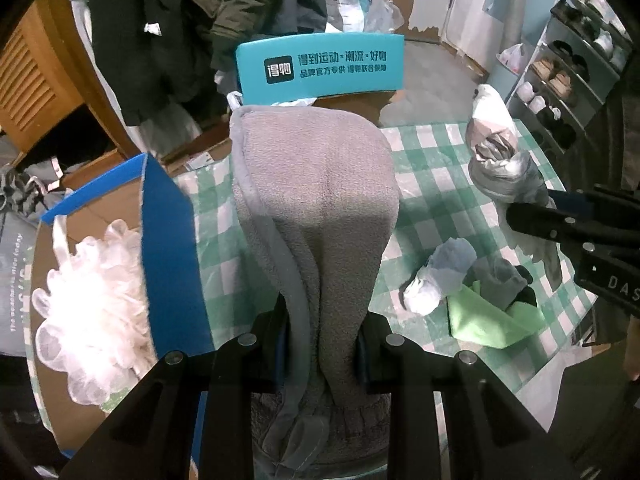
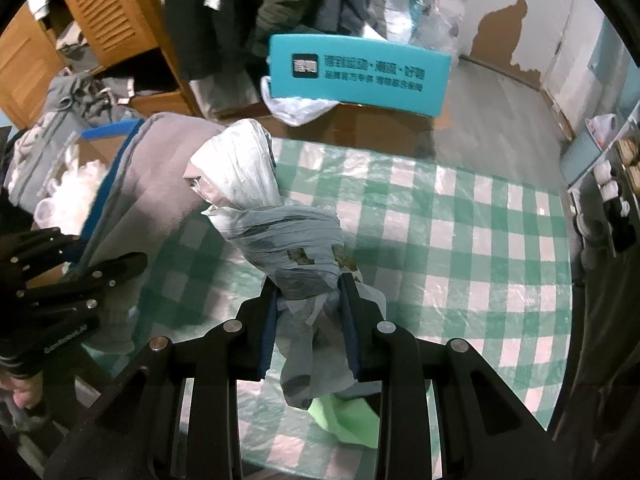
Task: Organize soft objects
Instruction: 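Lift grey towel and white bag toward the box with both grippers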
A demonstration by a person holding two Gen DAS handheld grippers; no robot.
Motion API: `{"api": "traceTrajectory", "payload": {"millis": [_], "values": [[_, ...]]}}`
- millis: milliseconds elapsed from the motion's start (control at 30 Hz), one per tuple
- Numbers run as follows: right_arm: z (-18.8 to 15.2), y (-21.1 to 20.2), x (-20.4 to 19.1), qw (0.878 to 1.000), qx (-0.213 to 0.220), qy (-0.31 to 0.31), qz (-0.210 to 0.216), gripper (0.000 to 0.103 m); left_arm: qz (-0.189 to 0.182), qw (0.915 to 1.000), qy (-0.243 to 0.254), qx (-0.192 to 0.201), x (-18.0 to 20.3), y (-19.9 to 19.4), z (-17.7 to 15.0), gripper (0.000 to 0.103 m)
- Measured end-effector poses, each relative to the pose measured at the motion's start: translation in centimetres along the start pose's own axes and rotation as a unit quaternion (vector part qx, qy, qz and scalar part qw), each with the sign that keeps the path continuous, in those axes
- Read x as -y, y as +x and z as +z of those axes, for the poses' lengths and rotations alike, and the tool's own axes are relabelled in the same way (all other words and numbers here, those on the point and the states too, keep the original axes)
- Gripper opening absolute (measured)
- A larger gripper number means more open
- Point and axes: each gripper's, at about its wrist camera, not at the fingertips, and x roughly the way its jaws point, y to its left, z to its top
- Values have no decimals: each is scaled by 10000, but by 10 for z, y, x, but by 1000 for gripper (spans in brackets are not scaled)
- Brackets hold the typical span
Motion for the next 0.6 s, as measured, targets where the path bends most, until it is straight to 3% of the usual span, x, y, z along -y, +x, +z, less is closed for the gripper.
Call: {"api": "traceTrajectory", "payload": {"millis": [600], "values": [[12, -24, -51, 9980, 318, -453, 316, 27, 280, 9986, -204, 391, -36, -41, -18, 27]]}}
